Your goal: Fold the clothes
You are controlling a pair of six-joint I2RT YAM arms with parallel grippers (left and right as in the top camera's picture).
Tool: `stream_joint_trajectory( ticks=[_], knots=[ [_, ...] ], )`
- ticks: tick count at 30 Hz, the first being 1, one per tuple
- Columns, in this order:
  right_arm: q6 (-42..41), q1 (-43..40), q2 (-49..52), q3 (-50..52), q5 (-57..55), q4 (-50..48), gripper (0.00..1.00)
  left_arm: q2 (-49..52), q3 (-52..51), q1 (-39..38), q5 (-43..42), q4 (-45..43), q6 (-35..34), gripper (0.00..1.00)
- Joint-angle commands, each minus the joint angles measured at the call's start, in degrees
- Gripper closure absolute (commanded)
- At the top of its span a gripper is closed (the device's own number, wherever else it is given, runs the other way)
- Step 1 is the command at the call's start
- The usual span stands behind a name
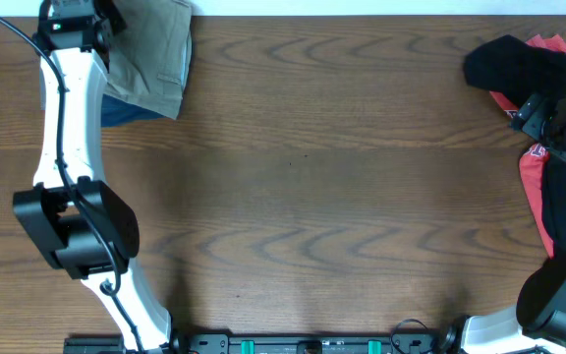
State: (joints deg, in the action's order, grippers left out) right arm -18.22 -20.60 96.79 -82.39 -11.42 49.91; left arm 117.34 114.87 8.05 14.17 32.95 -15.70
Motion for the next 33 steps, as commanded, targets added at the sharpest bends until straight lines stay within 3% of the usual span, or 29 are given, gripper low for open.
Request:
stream_joint_trajectory(
  ticks=[1,5,9,12,16,19,26,33],
  knots=[
    [0.68,0.00,-0.13,-0.31,-0.76,0.07,0.01,2.97,-0.28,1.22,1.99,-1.20,-0.92,0.93],
    [0.68,0.00,-0.13,-0.31,-0.79,0.07,0.01,6.16,-0.28,2.58,2.03,-2.78,-0.70,0.85],
    [0.68,0.00,-0.13,-0.31,-0.79,0.07,0.01,7.76,-0.28,4.74,2.03,-4.42,-0.42,0.84],
    [0.68,0.00,-0.13,-0.31,-0.76,0.07,0.01,7.80,-0.26,6.43,2.01,-4.68,1.03,0.61],
    [0.68,0.00,-0.13,-0.31,-0.79,0.07,0.01,7.30,-0.11,7.80,2.01,-3.37,4.13,0.51],
    [0.68,0.00,-0.13,-0.31,-0.79,0.07,0.01,6.69,-0.09,7.89,1.99,-2.38,6.05,0.23],
    [0.68,0.00,-0.13,-0.31,-0.79,0.07,0.01,5.31,-0.09,6.40,0.35,-0.81,5.38,0.22],
    [0.70,0.00,-0.13,-0.31,-0.79,0.07,0.01,5.38,-0.11,5.20,-6.49,-7.98,5.46,0.55]
  ],
)
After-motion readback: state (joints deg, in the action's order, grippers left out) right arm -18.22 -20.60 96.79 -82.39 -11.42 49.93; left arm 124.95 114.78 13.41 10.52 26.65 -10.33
